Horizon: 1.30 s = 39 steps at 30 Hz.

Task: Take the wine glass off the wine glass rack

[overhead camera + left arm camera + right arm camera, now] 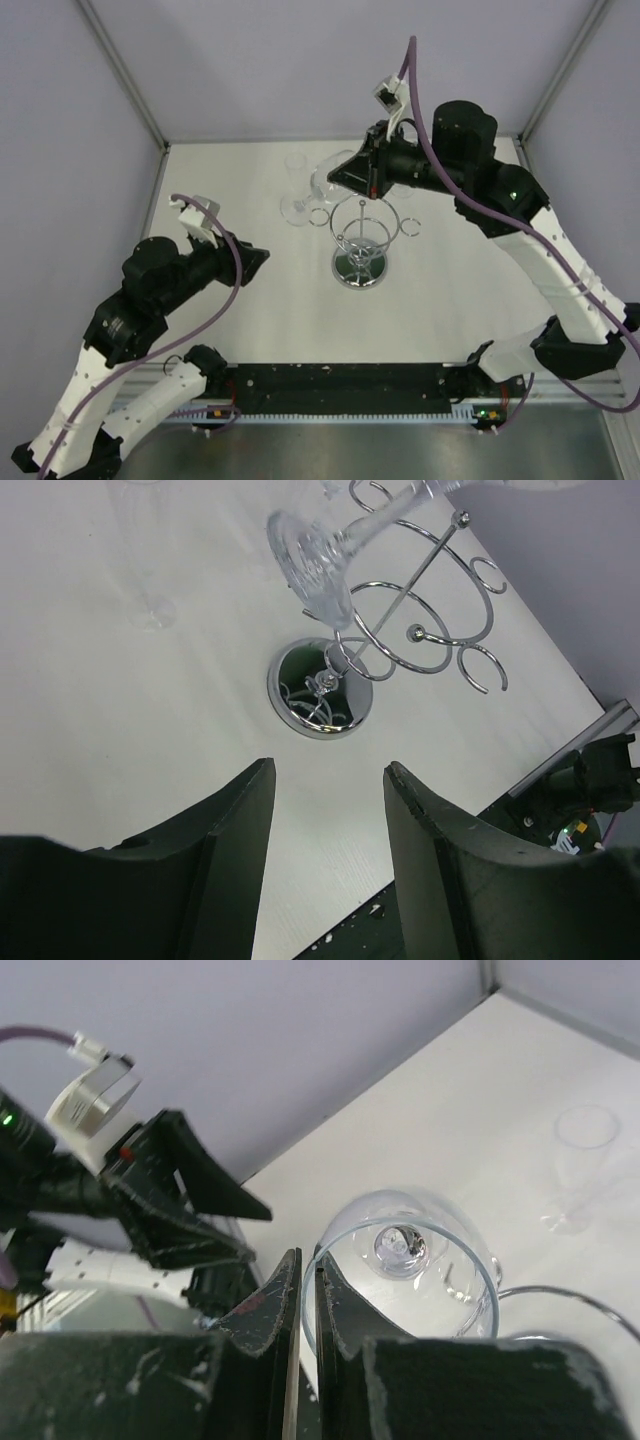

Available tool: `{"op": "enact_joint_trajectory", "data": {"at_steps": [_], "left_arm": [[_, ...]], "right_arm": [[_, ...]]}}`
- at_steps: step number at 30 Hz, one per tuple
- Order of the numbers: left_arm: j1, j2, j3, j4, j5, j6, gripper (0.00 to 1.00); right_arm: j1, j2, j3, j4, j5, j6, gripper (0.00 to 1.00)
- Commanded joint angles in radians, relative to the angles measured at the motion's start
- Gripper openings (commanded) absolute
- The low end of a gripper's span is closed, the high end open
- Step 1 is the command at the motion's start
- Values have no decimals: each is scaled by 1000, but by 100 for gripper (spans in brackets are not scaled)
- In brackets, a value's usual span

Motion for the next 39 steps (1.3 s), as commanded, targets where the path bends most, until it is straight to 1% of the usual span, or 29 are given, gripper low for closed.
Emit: {"op": "enact_joint_trajectory", "data": {"at_steps": [1,4,10,15,23,29,39], "left_arm": [[3,7,-9,40,-15,14,53],[3,13,-23,44,-11,24,53],[1,17,-67,52,-20,36,53],[1,14,-101,83,-22,45,53],[1,16,-162,141,-25,79,53],[3,16,-221,173,-31,100,53],[3,10,-297,208,-11,106,54]], "right_arm": [[-9,65,132,128,242,-33,0],[-25,121,198,131,292,-36,0],[-40,227,283,139,483,-94,0],[-65,313,300,165,535,-107,0],[-126,470,359,168,526,-85,0],[-170,563,370,148,474,-61,0],[-172,677,370,127,440,-64,0]]}}
